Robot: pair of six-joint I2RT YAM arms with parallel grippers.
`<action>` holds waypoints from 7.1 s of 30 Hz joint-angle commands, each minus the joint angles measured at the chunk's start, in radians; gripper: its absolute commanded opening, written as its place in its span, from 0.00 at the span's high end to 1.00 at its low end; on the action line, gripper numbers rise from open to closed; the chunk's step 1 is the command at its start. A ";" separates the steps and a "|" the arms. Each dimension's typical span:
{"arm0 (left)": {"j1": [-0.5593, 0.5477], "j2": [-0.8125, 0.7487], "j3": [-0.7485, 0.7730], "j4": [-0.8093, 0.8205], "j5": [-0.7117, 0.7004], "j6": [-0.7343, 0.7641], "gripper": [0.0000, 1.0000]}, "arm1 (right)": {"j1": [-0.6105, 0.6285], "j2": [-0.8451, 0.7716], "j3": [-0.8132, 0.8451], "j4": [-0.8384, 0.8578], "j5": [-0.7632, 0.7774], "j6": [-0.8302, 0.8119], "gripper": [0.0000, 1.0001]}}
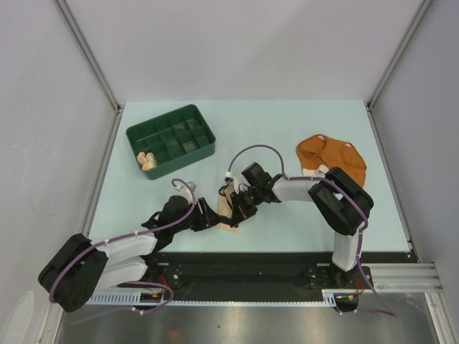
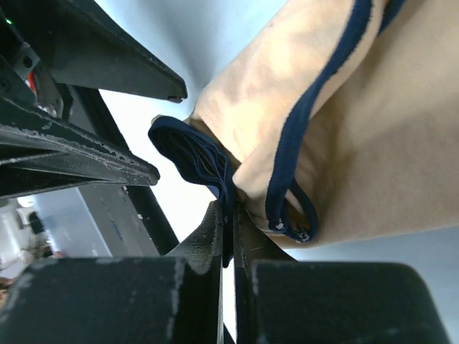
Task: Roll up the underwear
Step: Roll the underwear to the center of the board.
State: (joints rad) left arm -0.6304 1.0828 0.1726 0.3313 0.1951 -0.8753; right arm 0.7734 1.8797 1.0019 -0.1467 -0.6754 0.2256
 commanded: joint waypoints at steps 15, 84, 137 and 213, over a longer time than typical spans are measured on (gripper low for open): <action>0.005 0.130 -0.031 0.218 0.027 0.024 0.46 | -0.054 0.088 -0.014 0.029 0.022 0.029 1.00; 0.233 0.282 0.367 -0.661 0.558 0.237 1.00 | 0.716 -0.185 -0.190 0.283 1.281 -0.190 0.69; 0.140 -0.123 0.019 -0.083 0.248 0.242 0.28 | 0.023 -0.022 -0.174 0.312 -0.061 0.188 1.00; 0.084 0.327 0.200 -0.212 0.113 0.229 0.92 | 0.293 -0.245 -0.042 0.064 0.502 -0.304 0.43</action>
State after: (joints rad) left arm -0.5411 1.3643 0.3710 0.2382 0.3519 -0.6724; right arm 1.0634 1.6135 0.9760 -0.1333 -0.2035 -0.0463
